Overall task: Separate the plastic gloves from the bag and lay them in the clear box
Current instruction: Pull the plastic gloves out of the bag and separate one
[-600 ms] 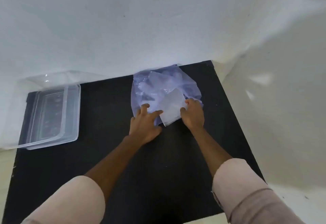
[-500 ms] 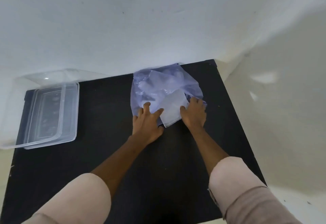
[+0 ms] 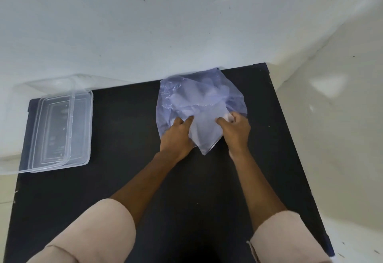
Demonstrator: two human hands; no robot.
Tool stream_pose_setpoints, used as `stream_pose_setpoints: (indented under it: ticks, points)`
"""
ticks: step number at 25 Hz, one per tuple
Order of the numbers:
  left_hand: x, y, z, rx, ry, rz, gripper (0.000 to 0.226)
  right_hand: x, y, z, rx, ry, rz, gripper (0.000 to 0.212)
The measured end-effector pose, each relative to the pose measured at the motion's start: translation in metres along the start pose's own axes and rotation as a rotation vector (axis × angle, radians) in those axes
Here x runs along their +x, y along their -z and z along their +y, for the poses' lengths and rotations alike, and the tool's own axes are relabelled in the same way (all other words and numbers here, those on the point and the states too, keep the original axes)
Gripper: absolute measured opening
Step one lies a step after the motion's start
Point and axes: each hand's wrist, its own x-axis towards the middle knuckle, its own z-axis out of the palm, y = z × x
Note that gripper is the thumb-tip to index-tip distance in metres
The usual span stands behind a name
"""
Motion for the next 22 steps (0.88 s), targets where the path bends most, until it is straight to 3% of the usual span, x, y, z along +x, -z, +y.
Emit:
stream_pose_setpoints:
  ticks: [2,4,10,16,19,22]
  points:
    - [0.002,-0.002,-0.003,0.002,0.010,0.018,0.073,-0.019,-0.004,0.008,0.234,-0.191,0.065,0.019]
    - [0.003,-0.004,-0.007,-0.023,0.023,0.023,0.082,-0.036,-0.008,0.020,0.257,-0.296,0.099,0.017]
    - [-0.011,-0.013,-0.021,-0.075,-0.025,0.011,0.082,-0.097,-0.007,0.049,0.332,-0.463,0.202,0.017]
    - [-0.048,-0.022,-0.048,-0.077,-0.113,-0.033,0.080,-0.165,0.000,0.068,0.475,-0.499,0.238,0.013]
    - [-0.075,-0.019,-0.067,-0.034,-0.188,0.067,0.068,-0.211,-0.003,0.083,0.499,-0.527,0.248,0.010]
    - [-0.125,-0.025,-0.101,-0.328,-0.128,0.209,0.053,-0.254,-0.015,0.100,0.519,-0.582,0.225,0.013]
